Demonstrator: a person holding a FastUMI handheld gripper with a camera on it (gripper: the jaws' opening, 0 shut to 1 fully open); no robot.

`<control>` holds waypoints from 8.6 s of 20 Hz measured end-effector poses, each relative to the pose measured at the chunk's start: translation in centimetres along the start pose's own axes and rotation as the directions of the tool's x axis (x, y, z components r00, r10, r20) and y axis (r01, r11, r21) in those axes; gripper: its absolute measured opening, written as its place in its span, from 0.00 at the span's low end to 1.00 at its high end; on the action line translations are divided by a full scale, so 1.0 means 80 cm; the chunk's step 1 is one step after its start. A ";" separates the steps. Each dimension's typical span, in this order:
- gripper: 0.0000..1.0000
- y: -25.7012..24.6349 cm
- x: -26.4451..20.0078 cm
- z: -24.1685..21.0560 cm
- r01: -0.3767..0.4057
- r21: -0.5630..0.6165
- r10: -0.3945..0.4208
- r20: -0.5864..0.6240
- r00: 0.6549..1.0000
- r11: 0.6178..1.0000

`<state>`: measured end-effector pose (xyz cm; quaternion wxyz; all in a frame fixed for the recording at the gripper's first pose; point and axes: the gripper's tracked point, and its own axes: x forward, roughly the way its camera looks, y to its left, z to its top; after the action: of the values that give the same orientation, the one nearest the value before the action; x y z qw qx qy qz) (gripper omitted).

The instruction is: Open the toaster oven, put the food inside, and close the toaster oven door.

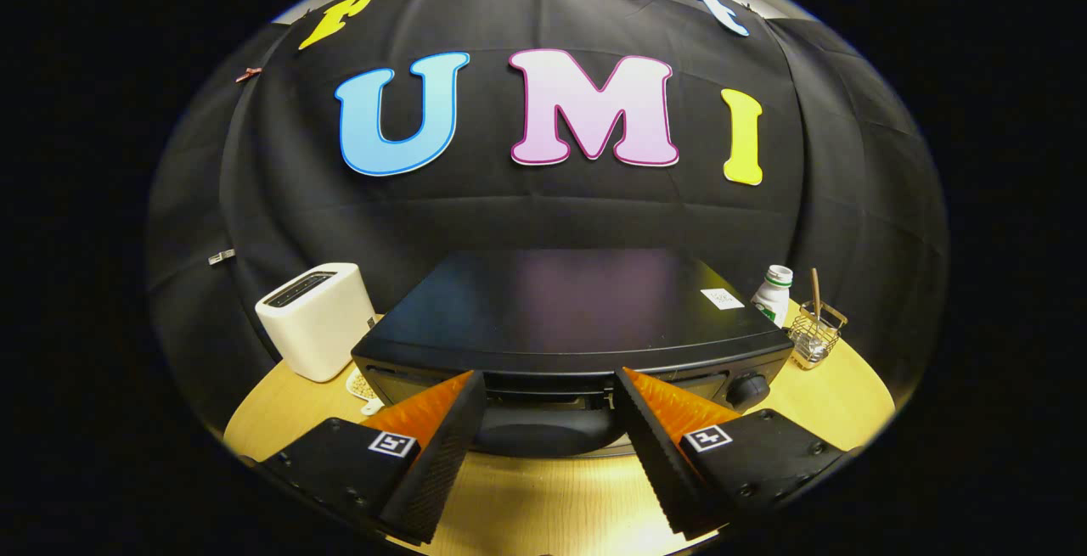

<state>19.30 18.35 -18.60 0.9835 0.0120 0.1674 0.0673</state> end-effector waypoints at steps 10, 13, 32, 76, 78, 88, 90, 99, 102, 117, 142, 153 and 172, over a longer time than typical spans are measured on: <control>0.99 0.003 -0.063 -0.056 -0.024 -0.030 0.021 -0.109 0.994 0.999; 0.99 0.002 -0.081 -0.088 -0.039 -0.033 0.033 -0.163 0.986 0.999; 0.99 -0.085 -0.185 -0.193 -0.060 -0.062 0.028 -0.428 0.903 0.996; 0.94 -0.470 -0.178 -0.290 -0.057 -0.054 -0.005 -0.773 0.634 0.997; 0.84 -0.461 -0.179 -0.291 -0.071 -0.028 0.022 -0.784 0.621 0.997; 0.11 -0.455 -0.183 -0.299 -0.004 0.131 0.112 -0.831 0.545 0.991; 0.11 -0.454 -0.186 -0.304 0.007 0.166 0.137 -0.837 0.530 0.986; 0.05 -0.432 -0.207 -0.305 0.069 0.296 0.220 -0.829 0.514 0.953; 0.05 -0.413 -0.226 -0.292 0.070 0.349 0.258 -0.799 0.544 0.934; 0.05 -0.307 -0.325 -0.225 0.104 0.600 0.385 -0.627 0.678 0.793; 0.05 -0.098 -0.201 -0.139 0.183 0.843 0.386 -0.410 0.826 0.506; 0.05 -0.082 -0.084 -0.145 0.284 0.874 0.280 -0.408 0.869 0.393; 0.05 -0.050 0.069 -0.128 0.264 0.955 0.158 -0.283 0.946 0.132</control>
<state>21.55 15.13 -30.27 0.6905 0.6391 0.3255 -0.0943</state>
